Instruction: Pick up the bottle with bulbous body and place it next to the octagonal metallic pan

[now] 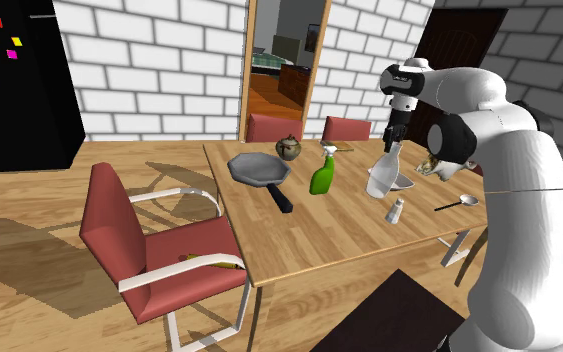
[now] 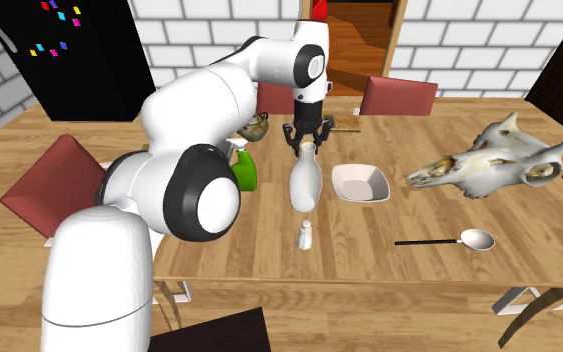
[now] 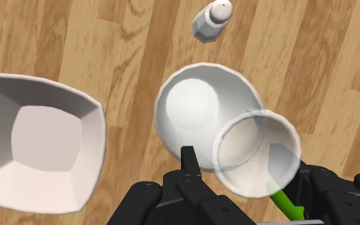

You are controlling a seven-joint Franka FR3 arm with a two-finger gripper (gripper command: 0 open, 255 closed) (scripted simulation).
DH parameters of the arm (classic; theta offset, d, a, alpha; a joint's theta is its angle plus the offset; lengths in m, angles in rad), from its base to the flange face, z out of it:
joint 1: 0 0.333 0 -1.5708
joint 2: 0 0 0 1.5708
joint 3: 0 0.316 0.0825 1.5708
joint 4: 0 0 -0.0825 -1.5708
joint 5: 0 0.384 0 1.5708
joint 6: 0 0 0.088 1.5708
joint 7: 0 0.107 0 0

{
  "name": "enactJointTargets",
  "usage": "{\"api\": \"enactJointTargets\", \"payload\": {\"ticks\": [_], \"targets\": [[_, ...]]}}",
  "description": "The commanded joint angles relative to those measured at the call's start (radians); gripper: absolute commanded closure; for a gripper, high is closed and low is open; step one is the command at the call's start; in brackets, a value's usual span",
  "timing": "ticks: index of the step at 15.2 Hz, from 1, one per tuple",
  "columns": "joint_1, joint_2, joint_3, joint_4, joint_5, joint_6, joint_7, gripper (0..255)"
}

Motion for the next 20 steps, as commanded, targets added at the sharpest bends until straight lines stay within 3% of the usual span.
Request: {"api": "enactJointTargets", "payload": {"ticks": [1, 9, 11, 12, 13, 14, 20], "targets": [[-0.01, 0.012, 0.002, 0.049, 0.003, -0.035, 0.002, 255], [-0.07, 0.085, 0.013, 0.295, 0.024, -0.201, 0.01, 255], [-0.104, 0.134, 0.023, 0.416, 0.037, -0.268, 0.017, 255], [-0.16, 0.197, 0.086, 0.562, 0.016, -0.337, 0.037, 255], [-0.07, 0.079, 0.035, 0.332, 0.012, -0.24, 0.033, 255], [-0.023, 0.025, 0.022, 0.235, 0.001, -0.201, 0.044, 255], [0.155, -0.16, 0.022, -0.065, -0.057, -0.09, 0.155, 255]]}}
